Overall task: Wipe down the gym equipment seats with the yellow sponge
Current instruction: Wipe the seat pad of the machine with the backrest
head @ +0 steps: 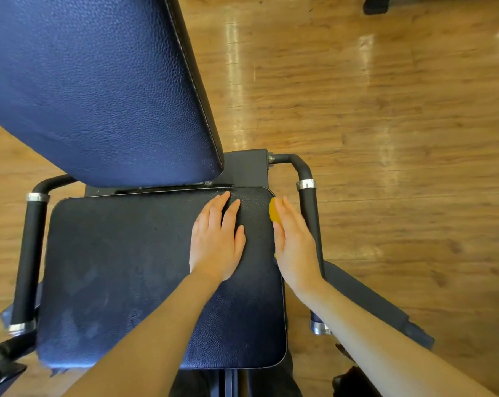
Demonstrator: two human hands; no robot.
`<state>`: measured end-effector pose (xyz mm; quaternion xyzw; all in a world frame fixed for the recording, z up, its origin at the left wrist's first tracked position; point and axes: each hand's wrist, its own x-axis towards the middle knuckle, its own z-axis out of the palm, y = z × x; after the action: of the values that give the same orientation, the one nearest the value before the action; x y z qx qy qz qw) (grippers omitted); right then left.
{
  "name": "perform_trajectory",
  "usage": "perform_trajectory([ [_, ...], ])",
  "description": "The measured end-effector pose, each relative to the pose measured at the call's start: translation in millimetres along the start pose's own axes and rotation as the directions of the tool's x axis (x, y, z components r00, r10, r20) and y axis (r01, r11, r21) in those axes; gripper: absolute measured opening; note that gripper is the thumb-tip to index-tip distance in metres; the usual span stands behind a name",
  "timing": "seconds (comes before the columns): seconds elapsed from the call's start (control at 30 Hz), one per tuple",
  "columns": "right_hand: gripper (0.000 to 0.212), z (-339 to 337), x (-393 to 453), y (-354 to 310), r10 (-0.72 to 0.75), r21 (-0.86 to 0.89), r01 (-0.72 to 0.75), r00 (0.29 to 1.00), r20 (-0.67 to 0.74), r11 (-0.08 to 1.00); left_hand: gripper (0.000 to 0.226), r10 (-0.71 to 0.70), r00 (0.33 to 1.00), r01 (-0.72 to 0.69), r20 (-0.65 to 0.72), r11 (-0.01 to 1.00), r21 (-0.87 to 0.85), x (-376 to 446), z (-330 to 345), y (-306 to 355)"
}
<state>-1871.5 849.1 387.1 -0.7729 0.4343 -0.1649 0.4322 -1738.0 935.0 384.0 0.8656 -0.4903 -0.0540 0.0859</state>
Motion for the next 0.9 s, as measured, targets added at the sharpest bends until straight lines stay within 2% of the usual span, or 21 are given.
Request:
perform_trajectory([
  [0.1, 0.043, 9, 40, -6, 0.097, 0.043, -0.095, 0.994, -0.058, 0.995, 0.052, 0.002, 1.000, -0.002, 0.000, 1.000, -0.009, 0, -1, 1],
  [0.17, 0.041, 15, 50, -6, 0.112, 0.049, -0.108, 0.990, -0.081, 0.993, 0.051, -0.001, 1.000, 0.001, 0.001, 1.000, -0.015, -1, -1, 1],
  [0.33, 0.042, 19, 20, -4, 0.061, 0.016, -0.059, 0.986, -0.157, 0.998, 0.052, -0.015, 1.000, 0.015, 0.004, 1.000, -0.026, -1, -1, 2],
  [0.53, 0.045, 28, -24, -7, 0.094, -0.046, -0.107, 0.970, -0.223, 0.993, 0.052, -0.007, 1.000, 0.008, 0.011, 0.999, -0.033, -1, -2, 1],
  [0.73, 0.046, 35, -31, -21, 0.219, -0.043, -0.245, 0.925, -0.311, 0.969, 0.046, -0.008, 1.000, 0.007, -0.006, 0.998, -0.061, -1, 0, 0],
  [0.9, 0.045, 35, -30, -17, 0.197, -0.078, -0.230, 0.934, -0.299, 0.970, 0.048, -0.006, 1.000, 0.006, 0.001, 0.997, -0.073, -1, 1, -1],
])
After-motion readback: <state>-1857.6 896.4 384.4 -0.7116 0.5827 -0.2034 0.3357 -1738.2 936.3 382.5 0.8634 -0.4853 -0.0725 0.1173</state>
